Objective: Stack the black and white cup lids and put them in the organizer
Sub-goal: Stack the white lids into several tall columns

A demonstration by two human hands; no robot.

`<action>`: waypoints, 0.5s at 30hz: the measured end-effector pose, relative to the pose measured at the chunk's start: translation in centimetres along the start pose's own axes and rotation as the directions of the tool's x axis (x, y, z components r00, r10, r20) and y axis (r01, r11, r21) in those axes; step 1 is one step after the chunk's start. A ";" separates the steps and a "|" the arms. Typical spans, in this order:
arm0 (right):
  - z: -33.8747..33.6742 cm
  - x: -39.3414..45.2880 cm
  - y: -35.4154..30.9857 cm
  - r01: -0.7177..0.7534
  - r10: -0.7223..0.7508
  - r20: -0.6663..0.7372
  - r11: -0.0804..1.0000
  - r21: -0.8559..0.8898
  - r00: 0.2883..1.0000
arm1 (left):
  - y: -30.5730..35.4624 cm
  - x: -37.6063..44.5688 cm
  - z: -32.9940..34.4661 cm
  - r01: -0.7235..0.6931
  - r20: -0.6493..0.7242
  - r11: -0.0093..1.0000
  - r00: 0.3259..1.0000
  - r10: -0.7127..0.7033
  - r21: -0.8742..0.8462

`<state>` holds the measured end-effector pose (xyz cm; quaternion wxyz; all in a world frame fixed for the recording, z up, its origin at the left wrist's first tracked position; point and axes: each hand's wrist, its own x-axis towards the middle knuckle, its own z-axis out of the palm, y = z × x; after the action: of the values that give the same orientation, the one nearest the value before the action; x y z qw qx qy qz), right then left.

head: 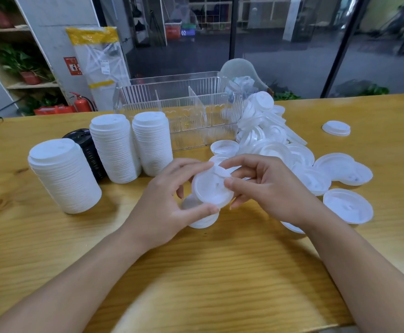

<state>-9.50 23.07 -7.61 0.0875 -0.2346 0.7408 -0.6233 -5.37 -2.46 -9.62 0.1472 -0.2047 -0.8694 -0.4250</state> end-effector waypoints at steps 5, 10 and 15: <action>0.3 -0.1 -0.2 -0.027 0.027 -0.005 1.000 -0.010 1.000 | 0.1 -0.1 -0.4 -0.001 0.023 0.999 1.000 0.001 0.042; -0.3 0.1 0.8 0.013 -0.042 -0.156 0.984 -0.177 0.987 | -0.6 0.1 -2.3 0.068 0.000 0.998 0.998 -0.068 0.004; -0.2 0.2 2.0 0.025 -0.102 -0.156 0.902 -0.430 0.983 | -0.9 -0.1 -2.6 0.102 0.123 0.991 0.986 -0.112 0.084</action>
<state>-10.25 23.36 -9.45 -0.0515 -0.2165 0.8559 -0.4669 -5.50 -5.03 -8.69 0.0762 -0.1787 -0.9026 -0.3841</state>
